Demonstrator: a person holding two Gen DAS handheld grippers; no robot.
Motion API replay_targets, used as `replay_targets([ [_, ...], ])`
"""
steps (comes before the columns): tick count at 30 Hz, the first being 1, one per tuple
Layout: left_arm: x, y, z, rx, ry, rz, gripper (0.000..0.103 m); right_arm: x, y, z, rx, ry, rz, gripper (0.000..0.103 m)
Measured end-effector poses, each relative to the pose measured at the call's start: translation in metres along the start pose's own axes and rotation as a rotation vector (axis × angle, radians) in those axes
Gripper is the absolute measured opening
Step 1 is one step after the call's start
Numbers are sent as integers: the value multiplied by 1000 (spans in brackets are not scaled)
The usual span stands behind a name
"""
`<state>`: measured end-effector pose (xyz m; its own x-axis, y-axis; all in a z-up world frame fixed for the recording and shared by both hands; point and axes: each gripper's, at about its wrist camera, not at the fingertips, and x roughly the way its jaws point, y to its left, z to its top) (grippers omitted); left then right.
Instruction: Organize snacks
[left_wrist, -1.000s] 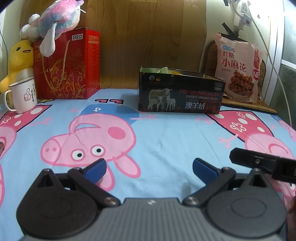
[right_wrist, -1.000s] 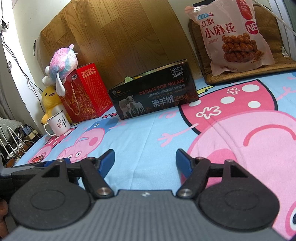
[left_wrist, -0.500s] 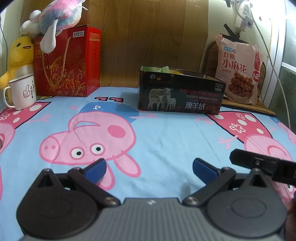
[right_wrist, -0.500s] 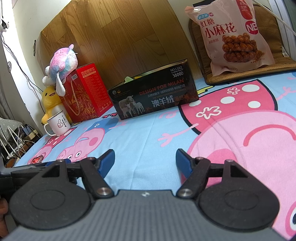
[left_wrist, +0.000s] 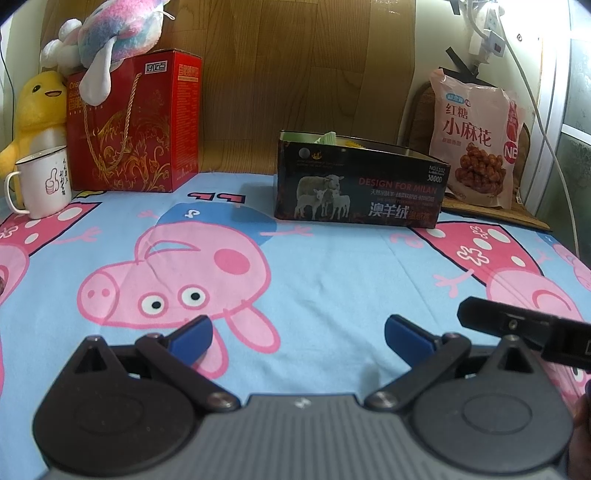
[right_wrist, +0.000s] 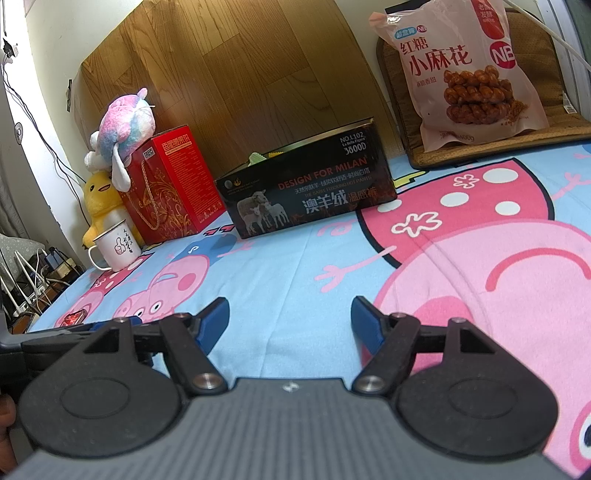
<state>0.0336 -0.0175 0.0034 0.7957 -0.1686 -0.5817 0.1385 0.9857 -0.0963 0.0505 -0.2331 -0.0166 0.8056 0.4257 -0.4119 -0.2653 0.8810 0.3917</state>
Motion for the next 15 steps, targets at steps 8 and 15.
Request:
replay_targets([
  [8, 0, 1, 0, -1, 1, 0, 103, 0, 0, 0, 0, 0, 0, 75],
  [15, 2, 0, -1, -5, 8, 2, 103, 0, 0, 0, 0, 0, 0, 75],
])
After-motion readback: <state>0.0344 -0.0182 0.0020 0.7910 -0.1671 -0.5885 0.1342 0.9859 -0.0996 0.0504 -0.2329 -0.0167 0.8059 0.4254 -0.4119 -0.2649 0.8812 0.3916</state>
